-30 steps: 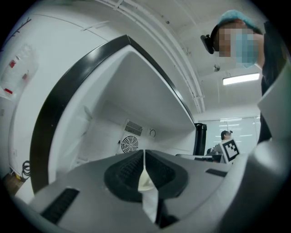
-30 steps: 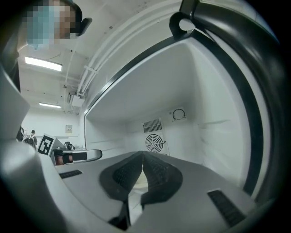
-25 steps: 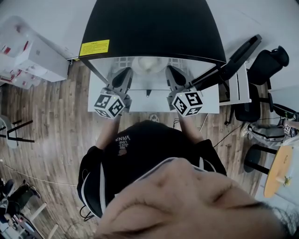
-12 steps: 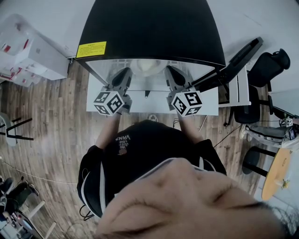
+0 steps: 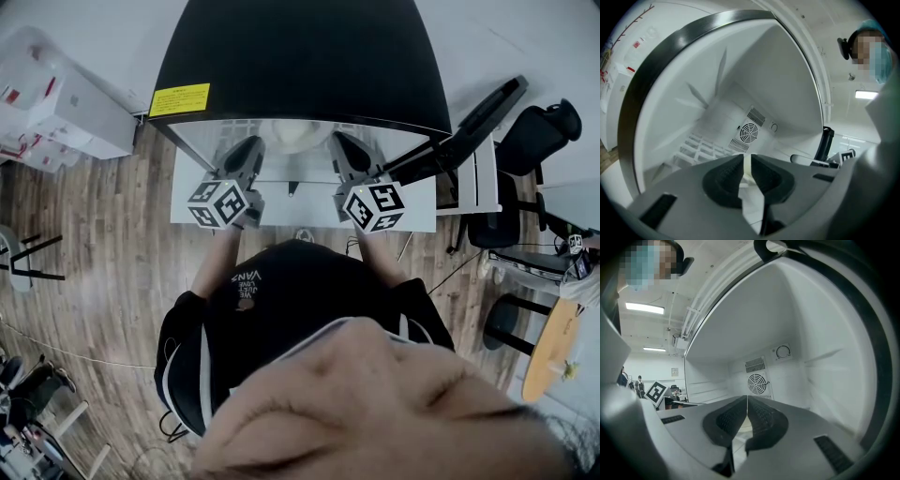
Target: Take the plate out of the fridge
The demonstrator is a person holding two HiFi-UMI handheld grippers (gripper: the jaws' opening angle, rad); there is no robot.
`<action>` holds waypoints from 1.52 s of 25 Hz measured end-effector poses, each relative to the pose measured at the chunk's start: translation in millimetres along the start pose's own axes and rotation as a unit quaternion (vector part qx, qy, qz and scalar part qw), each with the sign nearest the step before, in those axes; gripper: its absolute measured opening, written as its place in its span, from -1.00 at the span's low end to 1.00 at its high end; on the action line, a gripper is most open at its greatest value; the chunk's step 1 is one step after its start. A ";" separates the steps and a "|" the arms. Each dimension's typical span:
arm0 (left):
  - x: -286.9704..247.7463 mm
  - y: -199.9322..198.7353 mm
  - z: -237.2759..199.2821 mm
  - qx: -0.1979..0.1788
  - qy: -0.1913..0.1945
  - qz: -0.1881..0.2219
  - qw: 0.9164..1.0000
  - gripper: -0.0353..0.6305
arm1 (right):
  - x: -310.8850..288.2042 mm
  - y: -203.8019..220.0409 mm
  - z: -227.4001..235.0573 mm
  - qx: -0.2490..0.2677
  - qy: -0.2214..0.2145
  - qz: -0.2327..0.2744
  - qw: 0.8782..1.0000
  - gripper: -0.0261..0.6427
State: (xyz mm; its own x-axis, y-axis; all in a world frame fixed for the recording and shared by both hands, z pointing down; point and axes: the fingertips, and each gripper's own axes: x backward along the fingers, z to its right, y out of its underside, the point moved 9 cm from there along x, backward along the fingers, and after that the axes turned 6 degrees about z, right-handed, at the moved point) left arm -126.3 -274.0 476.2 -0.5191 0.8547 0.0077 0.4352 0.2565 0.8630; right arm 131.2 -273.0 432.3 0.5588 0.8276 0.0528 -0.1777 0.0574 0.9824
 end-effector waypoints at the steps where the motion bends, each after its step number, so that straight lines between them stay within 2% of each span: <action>1: 0.2 0.5 -0.4 0.001 -0.002 -0.001 1.000 -0.82 | -0.1 0.3 0.1 0.000 -0.001 0.000 1.000 -0.89; 6: 2.1 2.3 -2.9 0.017 -0.008 -0.006 1.000 -0.78 | -1.3 1.5 -0.5 -0.002 -0.003 -0.002 1.000 -0.89; 10: 1.4 3.0 -1.9 0.039 -0.009 -0.012 0.999 -0.54 | -1.5 2.0 -0.3 -0.003 -0.004 -0.001 1.000 -0.89; 20: 1.0 10.7 3.3 0.141 -0.024 -0.036 0.989 -0.33 | 0.9 2.3 -1.7 -0.007 -0.003 0.002 1.000 -0.89; 25: -1.7 14.7 6.0 0.202 -0.009 -0.028 0.979 -0.31 | 2.7 3.8 -2.0 -0.009 -0.001 0.001 1.000 -0.89; 33: -6.4 17.3 6.5 0.262 0.002 -0.021 0.965 -0.31 | 6.0 3.6 -0.4 -0.011 0.006 0.003 1.000 -0.89; 38: -8.4 20.8 6.2 0.318 0.003 -0.027 0.948 -0.31 | 6.2 3.3 0.1 -0.014 0.007 0.006 1.000 -0.89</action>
State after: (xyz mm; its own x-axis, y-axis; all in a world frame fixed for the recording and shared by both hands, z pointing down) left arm -108.3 -273.1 490.9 -0.5569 0.8303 -0.0224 0.7623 0.5216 0.3831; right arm 134.2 -267.7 435.9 0.5448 0.8364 0.0609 -0.2060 0.0630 0.9765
